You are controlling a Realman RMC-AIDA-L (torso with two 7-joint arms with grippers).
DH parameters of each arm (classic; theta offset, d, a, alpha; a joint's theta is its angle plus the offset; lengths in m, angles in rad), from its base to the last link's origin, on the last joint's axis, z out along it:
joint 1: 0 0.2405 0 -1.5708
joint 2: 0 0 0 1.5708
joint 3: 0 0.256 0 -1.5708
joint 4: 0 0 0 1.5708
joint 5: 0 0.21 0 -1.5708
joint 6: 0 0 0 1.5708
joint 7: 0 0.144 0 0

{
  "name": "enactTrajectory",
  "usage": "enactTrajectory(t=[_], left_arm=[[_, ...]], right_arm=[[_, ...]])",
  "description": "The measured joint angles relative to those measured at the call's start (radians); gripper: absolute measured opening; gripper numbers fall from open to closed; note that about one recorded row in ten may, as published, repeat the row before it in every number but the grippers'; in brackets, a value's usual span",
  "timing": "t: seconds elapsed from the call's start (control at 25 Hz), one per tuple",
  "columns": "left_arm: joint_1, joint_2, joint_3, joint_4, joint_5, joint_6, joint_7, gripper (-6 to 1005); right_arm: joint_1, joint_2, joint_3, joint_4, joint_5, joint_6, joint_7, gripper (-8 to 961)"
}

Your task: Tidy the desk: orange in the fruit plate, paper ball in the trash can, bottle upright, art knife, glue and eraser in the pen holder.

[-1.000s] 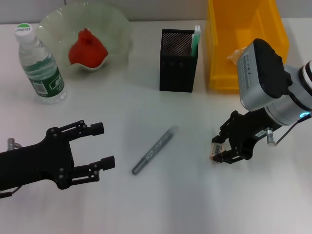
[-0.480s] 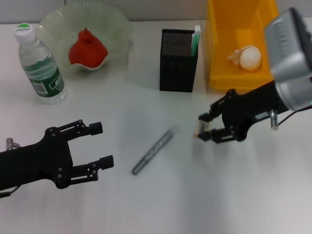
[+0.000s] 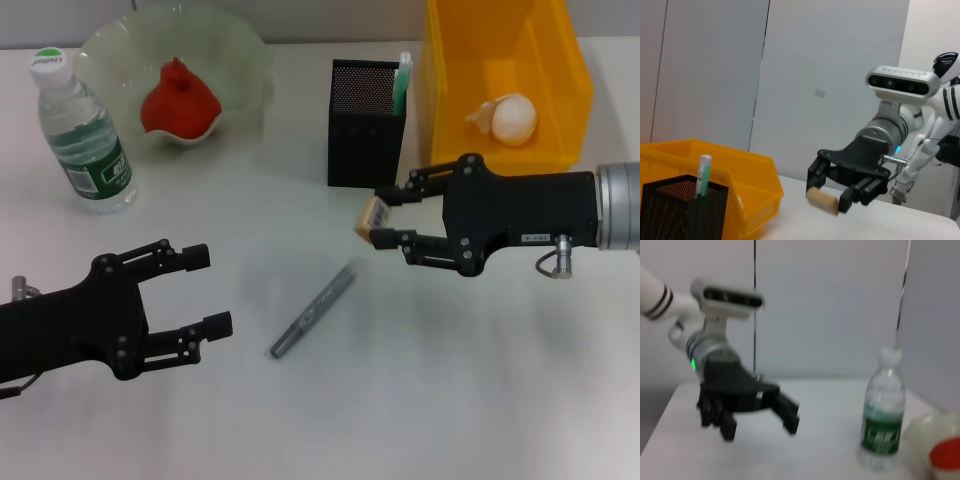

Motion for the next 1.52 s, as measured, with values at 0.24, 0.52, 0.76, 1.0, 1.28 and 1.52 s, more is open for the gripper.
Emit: enactTrajectory(t=[0.24,0.52,0.76,1.0,1.28,1.52], left_arm=[[-0.001,0.003,0.0,0.0,-0.001,0.0,-0.003,757],[-0.001,0.004,-0.001,0.0,-0.001,0.0,-0.004,754],[-0.007,0.003,0.0,0.0,-0.001,0.0,-0.019,751],[-0.02,0.001,-0.001,0.0,-0.005,-0.002,-0.048,749],[-0.033,-0.001,-0.003,0.001,-0.006,-0.008,-0.061,746],[-0.043,-0.003,-0.006,0.002,-0.007,-0.015,-0.061,743]], right_arm=[[-0.003,0.0,0.004,0.12,0.1,-0.003,-0.145,409],[0.004,0.004,-0.001,0.212,0.262,0.066,-0.283,409],[0.031,0.007,-0.007,0.301,0.404,0.156,-0.379,408],[0.091,0.01,-0.005,0.386,0.499,0.26,-0.45,408],[0.174,0.011,-0.006,0.466,0.583,0.385,-0.498,420],[0.198,0.011,-0.001,0.465,0.597,0.426,-0.498,435]])
